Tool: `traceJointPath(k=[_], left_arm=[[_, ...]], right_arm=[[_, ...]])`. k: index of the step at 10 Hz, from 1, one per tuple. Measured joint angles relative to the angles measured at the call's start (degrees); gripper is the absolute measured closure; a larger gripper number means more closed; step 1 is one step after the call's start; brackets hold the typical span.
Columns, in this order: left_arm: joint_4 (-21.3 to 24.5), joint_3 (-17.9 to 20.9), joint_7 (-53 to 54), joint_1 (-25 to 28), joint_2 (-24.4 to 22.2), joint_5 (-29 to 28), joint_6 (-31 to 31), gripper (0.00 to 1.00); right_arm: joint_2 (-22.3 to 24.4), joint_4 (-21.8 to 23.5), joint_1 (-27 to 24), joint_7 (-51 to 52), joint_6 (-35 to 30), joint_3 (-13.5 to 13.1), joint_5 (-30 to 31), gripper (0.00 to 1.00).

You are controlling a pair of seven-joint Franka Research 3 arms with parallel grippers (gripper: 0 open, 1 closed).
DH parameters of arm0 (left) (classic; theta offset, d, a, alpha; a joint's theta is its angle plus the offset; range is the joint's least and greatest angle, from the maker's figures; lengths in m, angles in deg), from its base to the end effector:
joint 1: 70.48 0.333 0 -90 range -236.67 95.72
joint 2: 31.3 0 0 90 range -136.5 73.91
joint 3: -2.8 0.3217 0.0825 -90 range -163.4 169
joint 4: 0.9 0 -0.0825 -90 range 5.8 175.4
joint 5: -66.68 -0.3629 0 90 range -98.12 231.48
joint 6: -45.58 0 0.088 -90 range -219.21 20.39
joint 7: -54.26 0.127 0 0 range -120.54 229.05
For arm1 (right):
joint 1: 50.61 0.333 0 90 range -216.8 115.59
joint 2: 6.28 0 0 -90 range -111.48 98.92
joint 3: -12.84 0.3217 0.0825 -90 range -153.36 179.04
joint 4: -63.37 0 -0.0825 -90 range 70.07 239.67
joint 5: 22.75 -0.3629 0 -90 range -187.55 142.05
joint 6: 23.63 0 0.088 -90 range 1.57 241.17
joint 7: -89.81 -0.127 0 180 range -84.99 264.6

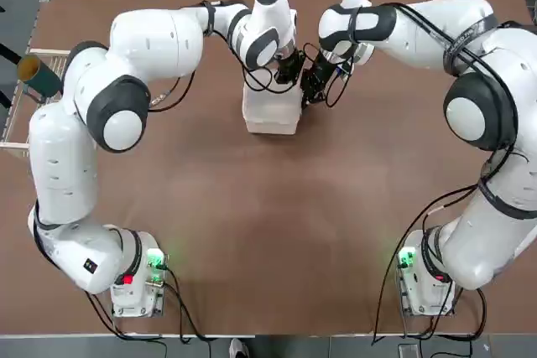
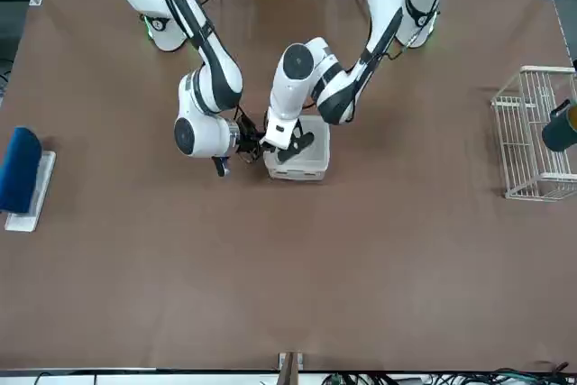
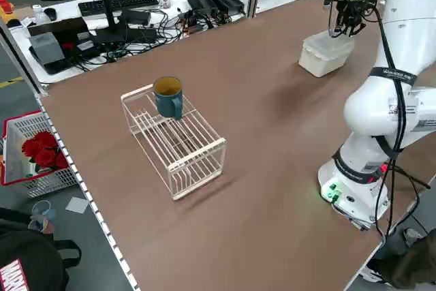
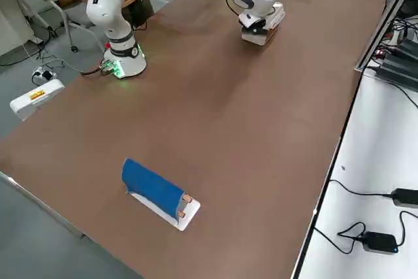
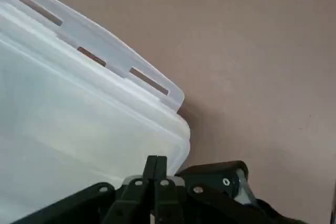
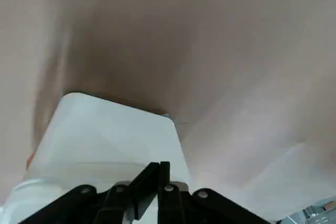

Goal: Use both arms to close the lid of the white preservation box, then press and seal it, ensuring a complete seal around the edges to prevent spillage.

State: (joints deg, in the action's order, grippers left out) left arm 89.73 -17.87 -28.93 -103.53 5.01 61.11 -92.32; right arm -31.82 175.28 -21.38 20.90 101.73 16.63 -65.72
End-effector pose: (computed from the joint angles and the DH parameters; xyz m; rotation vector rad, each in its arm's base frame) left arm 0.4528 -0.5448 0.3058 2.7736 0.7659 -0.0502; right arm 0.4754 0.3503 0.2446 -2.3618 1.5204 0.8465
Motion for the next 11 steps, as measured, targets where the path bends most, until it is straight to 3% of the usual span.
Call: traceJointPath(k=[11], left_arm=[[-0.07, 0.1, 0.0, 0.03, 0.06, 0.0, -0.28, 0.99]], right_arm=[[0.0, 0.05, -0.88, 0.03, -0.75, 0.09, -1.5, 0.95]])
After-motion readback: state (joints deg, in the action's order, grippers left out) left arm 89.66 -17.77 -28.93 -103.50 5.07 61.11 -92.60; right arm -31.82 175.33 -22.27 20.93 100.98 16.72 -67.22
